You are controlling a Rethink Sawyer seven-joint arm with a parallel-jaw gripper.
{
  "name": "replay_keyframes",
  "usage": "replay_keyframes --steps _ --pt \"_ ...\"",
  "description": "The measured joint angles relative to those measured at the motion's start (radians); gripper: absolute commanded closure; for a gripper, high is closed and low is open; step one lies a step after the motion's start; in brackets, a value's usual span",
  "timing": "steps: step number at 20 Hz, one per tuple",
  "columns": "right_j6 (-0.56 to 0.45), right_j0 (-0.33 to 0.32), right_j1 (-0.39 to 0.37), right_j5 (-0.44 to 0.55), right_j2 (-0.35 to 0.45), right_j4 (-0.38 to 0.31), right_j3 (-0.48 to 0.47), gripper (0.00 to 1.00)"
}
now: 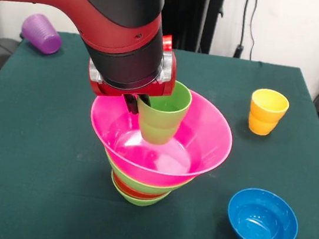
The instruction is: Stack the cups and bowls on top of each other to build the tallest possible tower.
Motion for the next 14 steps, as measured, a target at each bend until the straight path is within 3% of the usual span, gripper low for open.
replay_keyframes --steps 14 --pt "0.0 -0.001 -0.001 -0.037 0.0 0.0 0.0 1.0"
